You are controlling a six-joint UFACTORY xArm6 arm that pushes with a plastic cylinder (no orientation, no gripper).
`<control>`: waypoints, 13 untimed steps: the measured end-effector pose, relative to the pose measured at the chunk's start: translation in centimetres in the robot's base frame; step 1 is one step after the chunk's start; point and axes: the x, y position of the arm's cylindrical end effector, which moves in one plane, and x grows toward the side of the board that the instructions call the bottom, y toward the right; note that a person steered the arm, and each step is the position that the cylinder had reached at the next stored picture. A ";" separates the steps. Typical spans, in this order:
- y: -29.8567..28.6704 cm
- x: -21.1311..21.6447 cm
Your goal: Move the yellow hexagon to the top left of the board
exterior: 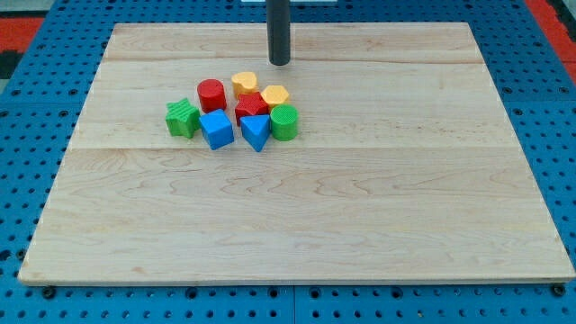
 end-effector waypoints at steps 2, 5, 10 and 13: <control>2.4 5.1; -2.6 10.3; -6.4 -2.7; -11.2 -5.3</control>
